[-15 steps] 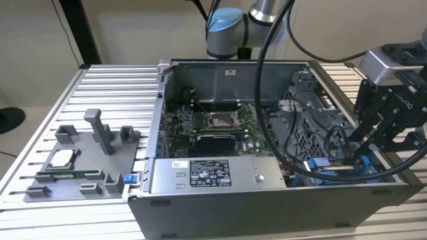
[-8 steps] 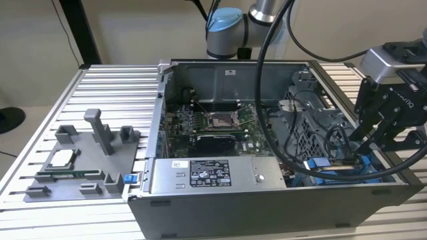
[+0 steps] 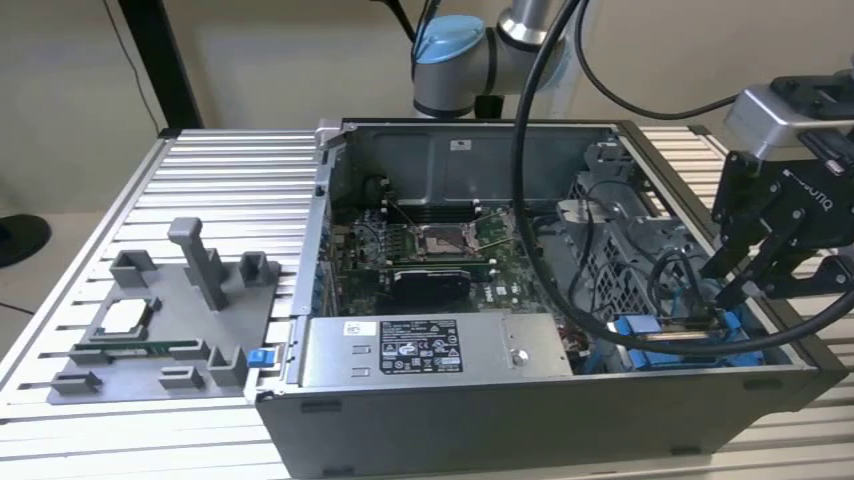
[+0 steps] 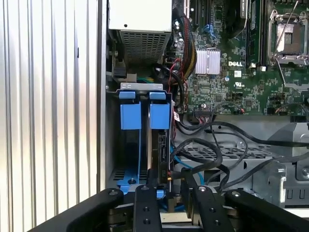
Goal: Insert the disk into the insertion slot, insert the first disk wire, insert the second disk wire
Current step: 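Insert the second disk wire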
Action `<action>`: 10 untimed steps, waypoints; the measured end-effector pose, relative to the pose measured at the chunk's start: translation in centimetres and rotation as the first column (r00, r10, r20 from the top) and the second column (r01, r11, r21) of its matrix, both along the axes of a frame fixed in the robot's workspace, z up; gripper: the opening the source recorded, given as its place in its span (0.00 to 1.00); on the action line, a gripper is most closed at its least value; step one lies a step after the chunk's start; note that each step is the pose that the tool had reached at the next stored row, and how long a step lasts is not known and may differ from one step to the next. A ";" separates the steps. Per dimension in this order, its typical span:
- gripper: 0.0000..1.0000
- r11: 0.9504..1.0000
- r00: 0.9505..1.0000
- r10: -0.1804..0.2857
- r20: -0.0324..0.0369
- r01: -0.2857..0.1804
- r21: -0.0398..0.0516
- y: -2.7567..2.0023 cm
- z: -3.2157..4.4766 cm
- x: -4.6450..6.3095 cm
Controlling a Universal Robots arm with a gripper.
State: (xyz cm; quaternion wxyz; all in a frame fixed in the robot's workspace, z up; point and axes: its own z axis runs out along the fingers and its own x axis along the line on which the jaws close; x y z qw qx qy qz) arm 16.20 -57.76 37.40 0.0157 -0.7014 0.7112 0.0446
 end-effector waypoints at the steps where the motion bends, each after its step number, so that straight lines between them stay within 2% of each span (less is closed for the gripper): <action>1: 1.00 1.000 1.000 0.000 0.000 0.000 0.000 0.00 0.01 0.0; 10: 1.00 1.000 1.000 0.000 0.000 0.000 0.000 0.00 0.01 0.4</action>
